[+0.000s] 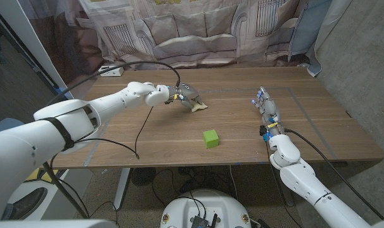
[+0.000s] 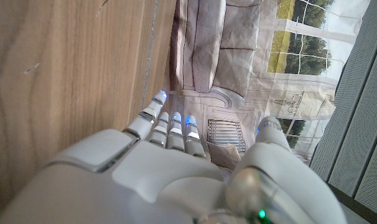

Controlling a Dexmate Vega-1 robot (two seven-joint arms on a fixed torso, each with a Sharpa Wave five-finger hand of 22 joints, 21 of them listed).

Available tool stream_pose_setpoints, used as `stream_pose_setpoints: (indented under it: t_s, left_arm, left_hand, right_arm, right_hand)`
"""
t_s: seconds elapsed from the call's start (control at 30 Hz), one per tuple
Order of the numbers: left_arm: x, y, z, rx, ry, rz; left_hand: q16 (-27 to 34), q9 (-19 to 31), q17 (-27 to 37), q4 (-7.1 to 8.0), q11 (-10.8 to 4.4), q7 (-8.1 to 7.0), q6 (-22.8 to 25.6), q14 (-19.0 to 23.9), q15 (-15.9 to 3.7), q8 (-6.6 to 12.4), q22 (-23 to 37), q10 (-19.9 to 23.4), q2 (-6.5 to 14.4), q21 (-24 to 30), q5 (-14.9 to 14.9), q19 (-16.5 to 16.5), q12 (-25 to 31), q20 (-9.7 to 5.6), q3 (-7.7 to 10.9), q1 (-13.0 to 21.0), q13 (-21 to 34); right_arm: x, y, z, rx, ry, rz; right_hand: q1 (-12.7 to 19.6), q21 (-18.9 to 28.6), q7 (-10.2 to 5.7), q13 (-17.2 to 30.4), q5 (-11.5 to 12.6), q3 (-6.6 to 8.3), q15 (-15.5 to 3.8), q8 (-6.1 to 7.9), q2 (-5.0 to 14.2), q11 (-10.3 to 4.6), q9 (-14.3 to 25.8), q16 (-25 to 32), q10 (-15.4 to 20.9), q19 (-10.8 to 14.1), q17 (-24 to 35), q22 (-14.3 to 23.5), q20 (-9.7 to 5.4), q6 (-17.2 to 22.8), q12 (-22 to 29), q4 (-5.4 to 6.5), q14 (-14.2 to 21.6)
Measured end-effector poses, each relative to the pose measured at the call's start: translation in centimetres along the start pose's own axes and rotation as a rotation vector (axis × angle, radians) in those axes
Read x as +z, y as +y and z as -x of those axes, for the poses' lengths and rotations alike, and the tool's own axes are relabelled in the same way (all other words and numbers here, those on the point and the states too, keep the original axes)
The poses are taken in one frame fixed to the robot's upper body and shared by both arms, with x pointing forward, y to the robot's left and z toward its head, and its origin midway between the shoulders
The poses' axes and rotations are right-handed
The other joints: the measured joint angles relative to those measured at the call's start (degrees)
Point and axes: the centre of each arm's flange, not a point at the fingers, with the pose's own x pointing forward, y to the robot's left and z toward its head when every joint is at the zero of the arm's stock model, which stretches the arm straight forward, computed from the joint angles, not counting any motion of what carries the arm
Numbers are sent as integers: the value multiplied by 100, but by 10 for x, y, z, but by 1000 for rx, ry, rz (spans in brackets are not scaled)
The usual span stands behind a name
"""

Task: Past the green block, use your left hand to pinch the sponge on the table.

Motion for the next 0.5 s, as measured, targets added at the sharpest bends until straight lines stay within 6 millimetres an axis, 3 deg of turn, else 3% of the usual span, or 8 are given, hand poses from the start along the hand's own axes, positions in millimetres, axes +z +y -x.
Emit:
stream_pose_setpoints:
  t_s: [0.33,0.5]
  left_arm:
    - [5,3,4,30,8,9]
    - [5,15,8,56,17,13]
  left_hand:
    - [8,33,13,-39,29,70,214,184,-64,36,26,195,95,129,-23,195,81,10,85,158,104]
    - [-3,34,-18,-38,27,89,235,185,-64,50,26,197,95,129,-24,195,91,10,84,158,121]
  right_arm:
    - [0,-1,2,2,-5,-5]
    - [2,-1,1,3,-13,-7]
  right_hand:
    - [0,0,0,0,0,0,31,0,0,0,0,0,0,32,0,0,-32,0,0,0,31]
    - [0,0,0,0,0,0,31,0,0,0,0,0,-1,32,0,0,-32,-1,0,0,31]
